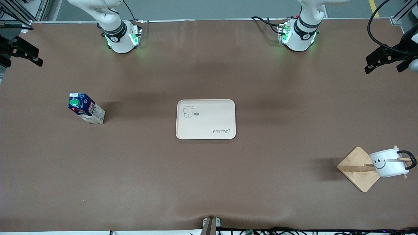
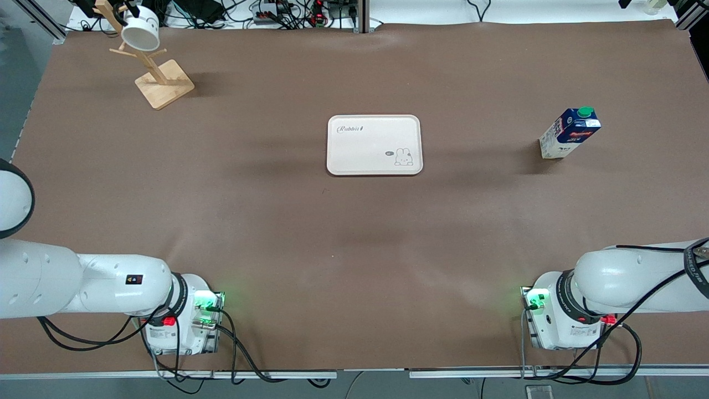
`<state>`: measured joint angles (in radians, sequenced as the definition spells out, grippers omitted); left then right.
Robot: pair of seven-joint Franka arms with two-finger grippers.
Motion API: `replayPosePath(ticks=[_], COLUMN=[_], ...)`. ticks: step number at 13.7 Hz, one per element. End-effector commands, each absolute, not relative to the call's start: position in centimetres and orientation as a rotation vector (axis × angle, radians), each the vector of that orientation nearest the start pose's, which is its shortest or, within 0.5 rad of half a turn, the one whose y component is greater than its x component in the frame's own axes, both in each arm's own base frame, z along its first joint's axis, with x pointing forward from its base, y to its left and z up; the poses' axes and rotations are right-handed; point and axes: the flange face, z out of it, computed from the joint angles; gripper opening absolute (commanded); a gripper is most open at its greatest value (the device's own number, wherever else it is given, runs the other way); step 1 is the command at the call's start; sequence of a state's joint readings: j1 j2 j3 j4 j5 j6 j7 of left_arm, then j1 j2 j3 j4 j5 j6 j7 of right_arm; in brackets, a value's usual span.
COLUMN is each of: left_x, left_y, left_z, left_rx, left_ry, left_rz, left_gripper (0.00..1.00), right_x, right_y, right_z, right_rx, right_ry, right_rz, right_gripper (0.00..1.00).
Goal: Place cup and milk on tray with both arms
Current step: 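Reach the right gripper toward the milk carton while the left gripper reaches the mug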
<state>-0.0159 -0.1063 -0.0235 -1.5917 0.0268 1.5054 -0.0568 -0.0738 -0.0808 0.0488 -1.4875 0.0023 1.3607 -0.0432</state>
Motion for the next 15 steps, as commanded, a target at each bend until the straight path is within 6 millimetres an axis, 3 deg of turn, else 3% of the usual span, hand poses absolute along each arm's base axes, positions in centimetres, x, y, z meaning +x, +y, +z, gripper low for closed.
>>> replayPosePath(ticks=[1, 6, 8, 10, 15], left_x=[51.2, 52.2, 53.1, 54.2, 57.0], left_y=[-1.5, -0.1, 0.2, 2.1, 4.7], left_z=[67.3, 67.4, 66.2, 65.7, 59.6], left_rx=[-3.091, -3.086, -3.088, -3.085, -3.076], left_ry=[-0.040, -0.047, -0.069, -0.131, -0.336], left_rz=[-0.058, -0.066, -0.052, -0.133, -0.297], left_gripper=[1.00, 1.00, 1.00, 1.00, 1.00], right_x=[50.3, 50.6, 50.9, 51.0, 53.0], right_y=[-1.2, -1.5, -1.6, -1.6, -2.6], right_z=[68.8, 68.5, 68.1, 68.3, 65.7], right_rx=[-3.139, -3.138, -3.139, -3.138, -3.153], right_ry=[-0.011, -0.001, 0.002, 0.004, 0.021], right_rz=[0.080, 0.087, 0.094, 0.082, 0.151], right_gripper=[1.00, 1.00, 1.00, 1.00, 1.00])
